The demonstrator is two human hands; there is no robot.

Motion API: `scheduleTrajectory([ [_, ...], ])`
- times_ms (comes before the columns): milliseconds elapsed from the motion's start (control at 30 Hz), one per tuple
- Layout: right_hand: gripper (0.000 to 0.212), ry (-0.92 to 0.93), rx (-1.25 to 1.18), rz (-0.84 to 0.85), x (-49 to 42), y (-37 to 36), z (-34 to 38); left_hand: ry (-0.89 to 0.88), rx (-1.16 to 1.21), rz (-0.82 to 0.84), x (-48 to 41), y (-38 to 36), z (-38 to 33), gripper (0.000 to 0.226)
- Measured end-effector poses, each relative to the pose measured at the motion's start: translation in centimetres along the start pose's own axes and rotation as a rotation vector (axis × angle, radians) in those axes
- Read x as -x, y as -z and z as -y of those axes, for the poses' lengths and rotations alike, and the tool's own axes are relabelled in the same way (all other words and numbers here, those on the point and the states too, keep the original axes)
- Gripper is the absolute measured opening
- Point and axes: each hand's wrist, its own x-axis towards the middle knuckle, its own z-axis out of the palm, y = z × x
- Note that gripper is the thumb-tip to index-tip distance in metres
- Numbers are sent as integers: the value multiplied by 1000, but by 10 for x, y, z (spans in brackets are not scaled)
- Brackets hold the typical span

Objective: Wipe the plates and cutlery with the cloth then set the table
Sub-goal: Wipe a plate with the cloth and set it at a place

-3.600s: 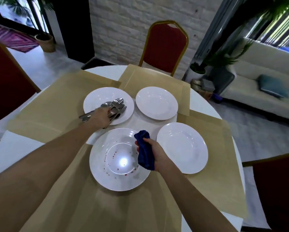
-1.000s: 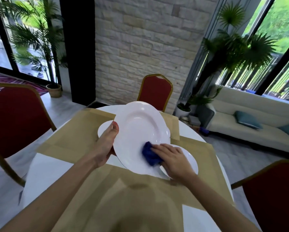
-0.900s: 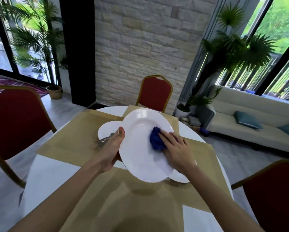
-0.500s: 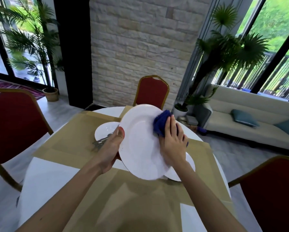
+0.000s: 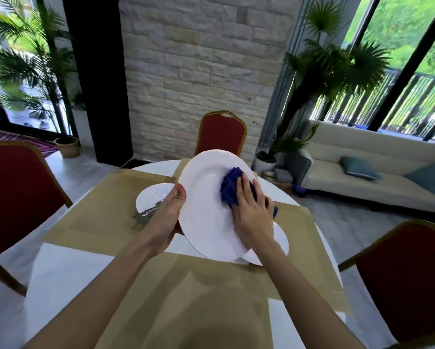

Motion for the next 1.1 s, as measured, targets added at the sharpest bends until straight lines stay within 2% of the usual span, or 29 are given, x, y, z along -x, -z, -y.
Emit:
scheduleTrajectory([
  [67, 64, 52, -30, 125, 17, -1, -4, -30, 46, -41, -5, 4, -2, 63],
  [133, 69, 179, -171, 239, 39, 0, 4, -28, 75, -80, -10, 3, -1, 62],
  [233, 58, 333, -421, 330, 51, 11, 25, 54, 73, -130, -14, -6, 5, 53],
  [333, 63, 320, -717, 386, 42, 20, 38, 119, 69, -78, -14, -16, 8, 53],
  [400, 76, 317, -731, 426, 37, 26, 41, 136, 134, -36, -15, -16, 8, 54],
  [433, 77, 331, -690, 410, 36, 29, 42, 138, 179, -32, -18, -13, 7, 49],
  [500, 67, 401, -542, 302, 35, 31, 39, 133, 276, -50, -21, -5, 4, 40],
  [633, 33, 480, -444, -29, 26, 46, 18, 134, 367, 25, -20, 10, 5, 56],
  [700, 23, 274, -682, -169, 17, 68, 6, 110, 303, -50, -20, 15, 10, 54],
  [767, 28, -19, -1129, -137, -1, 89, -5, 72, 94, -203, -18, 18, 17, 55],
  [800, 29, -115, -1287, -131, -9, 94, -11, 45, 8, -221, -14, 18, 21, 61],
  [833, 26, -199, -1344, -145, -17, 95, -17, 15, -15, -185, -10, 17, 26, 68],
  [900, 10, -364, -1366, -210, -30, 91, -24, -48, 72, -83, -6, 12, 32, 74],
  [933, 10, -451, -1360, -254, -34, 85, -25, -84, 140, -62, -3, 7, 30, 67],
  [1000, 25, -589, -1264, -330, -36, 69, -24, -128, 276, -93, 1, -6, 21, 45],
  [1067, 27, -655, -1150, -379, -30, 49, -17, -160, 348, -166, -2, -19, 17, 38],
  [1100, 26, -647, -1171, -402, -23, 40, -10, -163, 363, -197, -4, -25, 14, 38],
])
